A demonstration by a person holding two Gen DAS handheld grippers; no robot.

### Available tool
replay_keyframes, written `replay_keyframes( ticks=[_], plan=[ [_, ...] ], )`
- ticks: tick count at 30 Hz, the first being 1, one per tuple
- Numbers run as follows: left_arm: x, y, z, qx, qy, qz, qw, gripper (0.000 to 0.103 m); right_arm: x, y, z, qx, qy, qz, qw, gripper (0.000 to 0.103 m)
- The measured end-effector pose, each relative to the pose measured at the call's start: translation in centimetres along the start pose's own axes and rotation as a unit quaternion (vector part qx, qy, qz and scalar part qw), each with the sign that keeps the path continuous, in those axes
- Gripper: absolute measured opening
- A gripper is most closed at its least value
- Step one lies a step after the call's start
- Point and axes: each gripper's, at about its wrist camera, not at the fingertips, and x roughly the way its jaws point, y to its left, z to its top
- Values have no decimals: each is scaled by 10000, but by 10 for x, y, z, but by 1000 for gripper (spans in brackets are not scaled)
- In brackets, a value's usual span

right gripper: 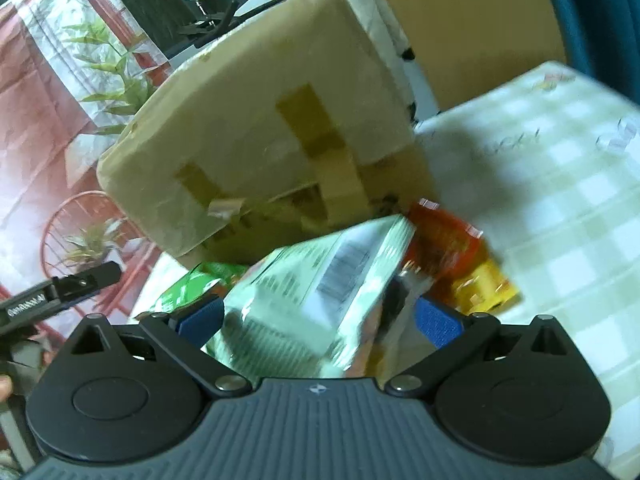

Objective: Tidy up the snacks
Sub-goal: 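Grasp the pale green bag with the right tool while the left tool grasps the green bag, then carry both green bags into the box and open both tools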

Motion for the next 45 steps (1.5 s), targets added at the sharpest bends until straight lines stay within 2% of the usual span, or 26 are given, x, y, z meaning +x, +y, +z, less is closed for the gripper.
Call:
replay_keyframes(
  ticks=[3, 6, 8, 12, 15, 24, 30, 35, 37, 39, 41, 43, 45],
  plan=[
    [0, 4, -4, -5, 55, -5, 10000, 87, 6, 4, 0, -59, 42, 168, 9998, 103],
    [2, 7, -6, -86, 131, -13, 9999, 87, 18, 10, 2, -215, 129, 182, 9995, 103],
    [6, 8, -9, -94, 274, -33, 9996, 87, 25, 14, 2, -377, 173, 97, 9991, 99],
    [11, 13, -14, -229, 499, -119, 9984, 87, 21, 11, 0, -409, 172, 71, 9990, 80],
    [15, 17, -14, -353, 552, -138, 9978, 87, 9, 8, 0, -555, 2, 90, 9984, 72],
    [58, 26, 10, -826, 688, -164, 9941, 88, -20, -3, 4, -657, -457, -193, 9966, 71],
    [92, 22, 4, -850, 1221, -396, 9881, 89, -24, -7, 5, -603, -593, -478, 9953, 71],
    [96, 14, -5, -672, 1416, -566, 9860, 95, -28, -6, 6, -710, -700, -603, 9932, 71],
    [99, 6, -11, -448, 1614, -587, 9841, 95, -29, -5, 7, -712, -715, -597, 9931, 71],
    [97, 0, -21, -299, 1630, -653, 9840, 95, -29, -6, 7, -714, -737, -578, 9930, 71],
    [93, 0, -26, -329, 1562, -643, 9851, 92, -30, -7, 6, -714, -754, -555, 9931, 71],
    [89, 2, -29, -384, 1480, -692, 9858, 84, -32, -7, 7, -708, -772, -556, 9929, 71],
    [80, 2, -27, -336, 1382, -653, 9877, 81, -34, -6, 6, -721, -813, -576, 9924, 71]
  ],
)
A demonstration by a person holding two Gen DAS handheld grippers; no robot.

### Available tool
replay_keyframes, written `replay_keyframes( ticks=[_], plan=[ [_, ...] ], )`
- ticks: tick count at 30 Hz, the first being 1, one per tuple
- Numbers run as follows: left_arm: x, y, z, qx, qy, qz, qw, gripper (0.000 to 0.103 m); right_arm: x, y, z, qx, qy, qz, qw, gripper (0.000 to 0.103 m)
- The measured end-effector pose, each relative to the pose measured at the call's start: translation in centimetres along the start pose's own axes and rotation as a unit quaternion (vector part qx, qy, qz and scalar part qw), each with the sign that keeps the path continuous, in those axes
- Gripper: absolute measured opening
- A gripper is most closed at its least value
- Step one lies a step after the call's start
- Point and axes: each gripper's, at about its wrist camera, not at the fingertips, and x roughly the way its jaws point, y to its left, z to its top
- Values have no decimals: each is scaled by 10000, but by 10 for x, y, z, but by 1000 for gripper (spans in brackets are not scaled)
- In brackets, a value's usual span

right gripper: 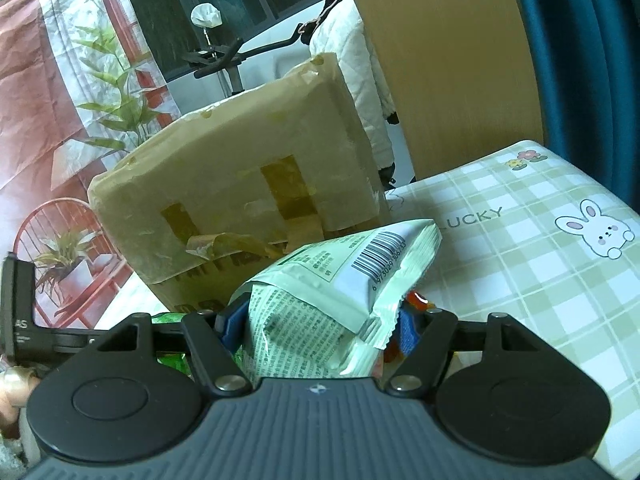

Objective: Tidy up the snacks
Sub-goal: 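Carry both green bags into the box and open both tools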

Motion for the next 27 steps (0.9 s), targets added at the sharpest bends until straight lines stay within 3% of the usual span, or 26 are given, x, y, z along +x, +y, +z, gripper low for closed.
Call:
replay_keyframes(
  ticks=[11, 15, 22, 27],
  plan=[
    [-86, -6, -16, 415, -1176, 526, 9908, 78, -36, 9, 0, -740, -397, -129, 9964, 71],
    [-109, -8, -11, 537, -1512, 592, 9853, 78, -56, -5, 5, -345, -469, -169, 9982, 70],
    [-149, -27, 13, 536, -2286, 516, 9707, 78, -102, -9, 30, -250, -1210, -394, 9916, 70],
    [-157, -44, 32, 578, -2581, 400, 9636, 78, -117, 1, 60, -421, -1742, -329, 9833, 70]
  ],
)
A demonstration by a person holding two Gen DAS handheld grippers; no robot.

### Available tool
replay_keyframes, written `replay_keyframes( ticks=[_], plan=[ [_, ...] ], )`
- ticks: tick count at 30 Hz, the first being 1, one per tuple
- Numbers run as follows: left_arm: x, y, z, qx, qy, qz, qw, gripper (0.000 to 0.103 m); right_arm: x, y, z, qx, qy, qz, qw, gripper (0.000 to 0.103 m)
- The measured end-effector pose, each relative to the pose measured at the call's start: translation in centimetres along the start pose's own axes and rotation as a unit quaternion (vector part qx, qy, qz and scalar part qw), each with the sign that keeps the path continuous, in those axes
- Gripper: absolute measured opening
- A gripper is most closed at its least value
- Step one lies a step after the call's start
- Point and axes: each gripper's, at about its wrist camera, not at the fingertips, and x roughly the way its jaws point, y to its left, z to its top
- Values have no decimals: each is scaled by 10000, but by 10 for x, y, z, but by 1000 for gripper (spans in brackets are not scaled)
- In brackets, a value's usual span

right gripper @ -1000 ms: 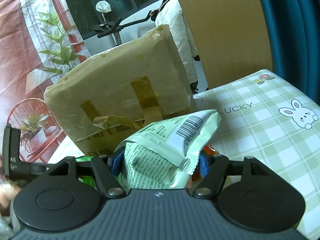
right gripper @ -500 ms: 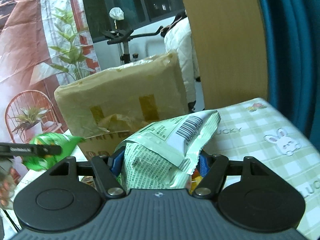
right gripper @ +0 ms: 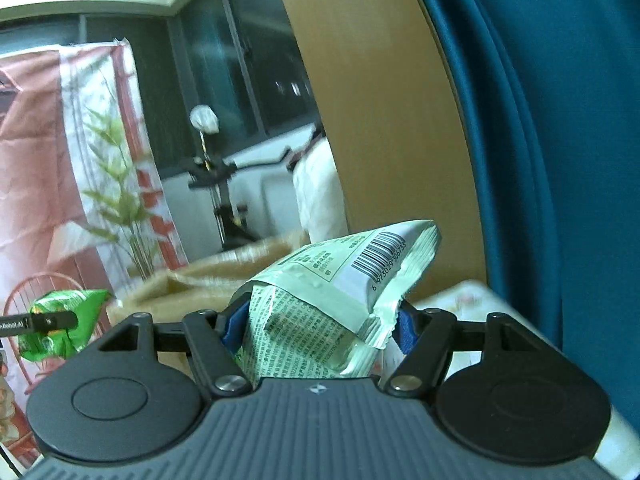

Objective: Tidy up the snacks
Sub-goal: 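Carry both green bags into the box and open both tools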

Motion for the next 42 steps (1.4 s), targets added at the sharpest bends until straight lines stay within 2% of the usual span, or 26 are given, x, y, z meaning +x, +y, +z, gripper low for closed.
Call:
replay_keyframes(
  ticks=[7, 11, 15, 22, 24, 27, 30, 37, 42],
  plan=[
    [27, -11, 35, 276, -208, -116, 9993, 78, 45, 26, 46, -515, -471, 320, 9971, 70],
    [58, -18, 58, 436, -236, -62, 9987, 78, 94, 48, 64, -830, -481, 449, 9944, 70],
    [102, -19, 70, 378, -43, 71, 9993, 78, 144, 69, 69, -1266, -426, 516, 9897, 70],
    [152, -19, 61, 332, 459, 189, 9982, 80, 210, 92, 35, -1728, 217, 373, 9840, 71],
    [156, -16, 55, 299, 601, 101, 9977, 83, 225, 94, 26, -1698, 621, 450, 9825, 73],
    [157, -11, 49, 342, 727, 152, 9967, 84, 241, 88, 20, -1324, 1324, 731, 9796, 76],
    [153, -4, 47, 358, 728, 146, 9966, 86, 234, 79, 26, -1127, 1247, 732, 9831, 87],
    [117, 8, 46, 308, 528, 182, 9980, 85, 194, 55, 34, -985, 853, 919, 9872, 83],
    [75, 28, 32, -147, 539, 182, 9983, 83, 157, 31, 28, -875, 673, 1087, 9879, 81]
  ],
)
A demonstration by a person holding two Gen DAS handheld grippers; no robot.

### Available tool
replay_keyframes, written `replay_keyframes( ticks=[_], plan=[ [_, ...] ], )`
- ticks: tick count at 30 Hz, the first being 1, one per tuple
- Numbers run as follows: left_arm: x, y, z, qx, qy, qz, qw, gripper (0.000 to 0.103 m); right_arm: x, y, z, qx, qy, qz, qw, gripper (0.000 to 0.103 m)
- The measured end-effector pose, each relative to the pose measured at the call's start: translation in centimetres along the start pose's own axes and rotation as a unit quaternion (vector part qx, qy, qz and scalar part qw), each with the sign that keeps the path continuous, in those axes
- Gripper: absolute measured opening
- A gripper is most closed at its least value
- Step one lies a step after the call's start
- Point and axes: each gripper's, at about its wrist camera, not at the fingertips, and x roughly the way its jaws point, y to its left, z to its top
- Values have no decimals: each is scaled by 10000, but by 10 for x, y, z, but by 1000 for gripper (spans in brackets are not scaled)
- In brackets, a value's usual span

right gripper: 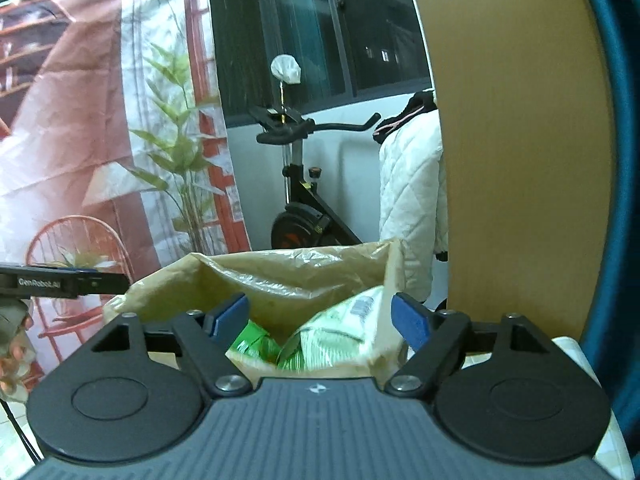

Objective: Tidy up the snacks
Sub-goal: 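Grasp the orange packet with the right tool while the left tool lowers to the gold packet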

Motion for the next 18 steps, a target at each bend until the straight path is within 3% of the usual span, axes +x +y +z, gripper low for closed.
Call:
replay_keyframes(
  ticks=[6, 9, 11, 18],
  plan=[
    [-34, 12, -39, -291, -20, 14, 9996, 81, -31, -19, -38, 73, 94, 111, 9999, 75],
    [-32, 17, -58, -592, 119, -17, 9982, 78, -29, -27, -62, 139, 443, 58, 9989, 60],
    [-28, 17, -69, -706, 207, 31, 9973, 77, -21, -31, -80, 149, 700, -35, 9974, 56],
    [-12, 10, -90, -485, 539, 151, 9973, 72, 1, -46, -136, 412, 1236, -280, 9911, 44]
  ],
)
